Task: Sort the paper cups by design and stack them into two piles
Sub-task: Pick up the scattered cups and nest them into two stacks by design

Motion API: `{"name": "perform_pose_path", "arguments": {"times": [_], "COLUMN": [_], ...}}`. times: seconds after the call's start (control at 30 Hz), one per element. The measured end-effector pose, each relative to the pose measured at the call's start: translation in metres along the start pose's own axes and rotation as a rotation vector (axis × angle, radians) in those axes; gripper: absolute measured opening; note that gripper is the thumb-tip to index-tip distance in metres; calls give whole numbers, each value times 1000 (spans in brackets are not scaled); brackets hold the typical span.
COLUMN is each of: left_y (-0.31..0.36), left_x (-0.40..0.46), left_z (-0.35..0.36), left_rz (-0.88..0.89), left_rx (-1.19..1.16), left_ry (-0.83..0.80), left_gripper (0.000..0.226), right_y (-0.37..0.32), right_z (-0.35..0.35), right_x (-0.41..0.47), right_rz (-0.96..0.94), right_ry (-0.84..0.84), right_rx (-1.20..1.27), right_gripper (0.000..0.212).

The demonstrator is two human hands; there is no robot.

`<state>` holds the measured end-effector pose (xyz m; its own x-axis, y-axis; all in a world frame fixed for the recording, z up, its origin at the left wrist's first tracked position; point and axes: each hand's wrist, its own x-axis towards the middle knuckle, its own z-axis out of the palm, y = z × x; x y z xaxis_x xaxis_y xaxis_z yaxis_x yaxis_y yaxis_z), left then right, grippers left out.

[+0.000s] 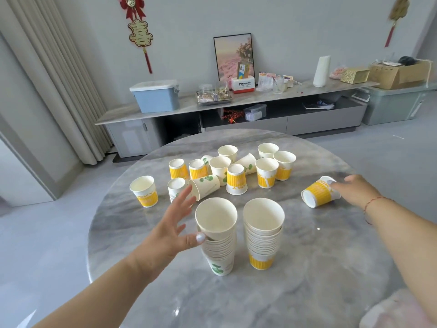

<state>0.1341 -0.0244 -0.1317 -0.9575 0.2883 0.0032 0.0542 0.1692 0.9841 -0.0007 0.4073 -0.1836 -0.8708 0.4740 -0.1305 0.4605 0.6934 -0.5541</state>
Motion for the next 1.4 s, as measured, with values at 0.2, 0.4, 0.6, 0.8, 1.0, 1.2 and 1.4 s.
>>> {"name": "perform_pose_path", "arguments": {"times": [0.2,0.4,0.6,0.8,1.0,1.2,1.4], "left_y": [6,-34,-39,-47,-43,-4,31], "left_x": [7,51,107,153,149,99,37], "left_z": [1,-42,-64,-76,-73,-94,-87], "left_rz": [79,-157,-175,-336,-415,-447,-175], "left_rx": [34,485,863,1035,1036,391,-948], "left_ry": [69,436,417,224,278,714,504], "left_gripper": [73,65,79,90,67,45,45], "right_y": [-25,-3,-49,-70,-81,-94,-109], "right_z": [8,45,47,59,55,31,-10], "right_x": [-14,39,-7,-18,-36,-54,-93], "right_rz": [77,34,-130,-238,-296,-438,-608], "right_ry": [-34,-51,-114,-322,-459,-301,-21], "right_rx": [147,200,160,93,120,191,435], "right_gripper": [54,72,9,29,20,26,16]}}
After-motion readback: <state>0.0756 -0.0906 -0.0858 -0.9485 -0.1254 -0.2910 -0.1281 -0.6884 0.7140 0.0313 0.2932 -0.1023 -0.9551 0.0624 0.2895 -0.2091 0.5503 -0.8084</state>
